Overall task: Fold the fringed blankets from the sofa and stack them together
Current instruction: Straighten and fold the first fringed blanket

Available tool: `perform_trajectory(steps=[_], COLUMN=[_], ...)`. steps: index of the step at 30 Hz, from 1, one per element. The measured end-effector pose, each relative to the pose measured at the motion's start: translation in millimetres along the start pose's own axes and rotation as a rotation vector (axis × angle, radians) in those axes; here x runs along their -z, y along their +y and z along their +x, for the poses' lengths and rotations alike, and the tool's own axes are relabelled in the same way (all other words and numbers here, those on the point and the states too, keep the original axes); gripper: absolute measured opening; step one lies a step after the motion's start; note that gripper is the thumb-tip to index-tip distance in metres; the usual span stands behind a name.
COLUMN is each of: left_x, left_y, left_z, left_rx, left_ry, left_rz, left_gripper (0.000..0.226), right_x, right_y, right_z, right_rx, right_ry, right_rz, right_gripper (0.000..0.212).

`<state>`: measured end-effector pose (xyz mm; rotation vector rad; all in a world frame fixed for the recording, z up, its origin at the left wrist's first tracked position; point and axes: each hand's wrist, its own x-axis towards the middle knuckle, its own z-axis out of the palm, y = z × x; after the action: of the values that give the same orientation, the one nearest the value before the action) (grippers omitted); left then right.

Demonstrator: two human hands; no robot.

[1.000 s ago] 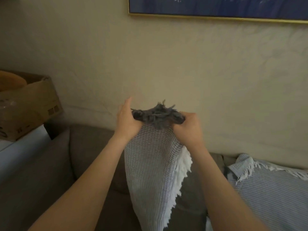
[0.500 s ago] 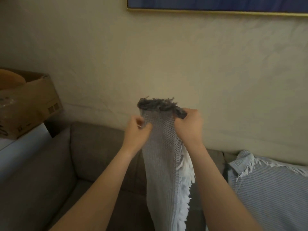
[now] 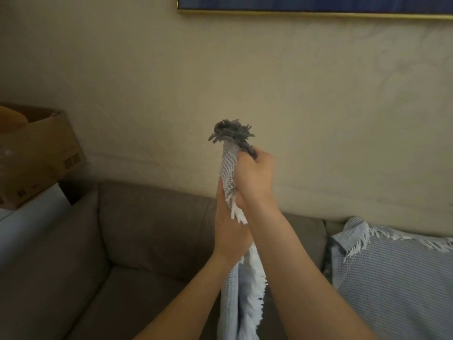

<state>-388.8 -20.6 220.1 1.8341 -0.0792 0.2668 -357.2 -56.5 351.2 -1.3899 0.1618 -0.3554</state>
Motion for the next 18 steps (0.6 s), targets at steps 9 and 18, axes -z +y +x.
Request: perform_trajectory(steps=[9, 18], left_x=[5, 44], left_y=[-7, -61], left_z=[-4, 1], left_rx=[0.204, 0.32], left_ry=[0.323, 0.29], left_rz=[0.181, 0.469], left_gripper=[0.053, 0.02], right_x=[-3, 27], right_y=[-38, -40], right_z=[-3, 21], right_rx=[-0.097, 0.022], right_ry=[0.118, 0.363], right_rz=[0.559, 0.712], right_gripper=[0.021, 0.043])
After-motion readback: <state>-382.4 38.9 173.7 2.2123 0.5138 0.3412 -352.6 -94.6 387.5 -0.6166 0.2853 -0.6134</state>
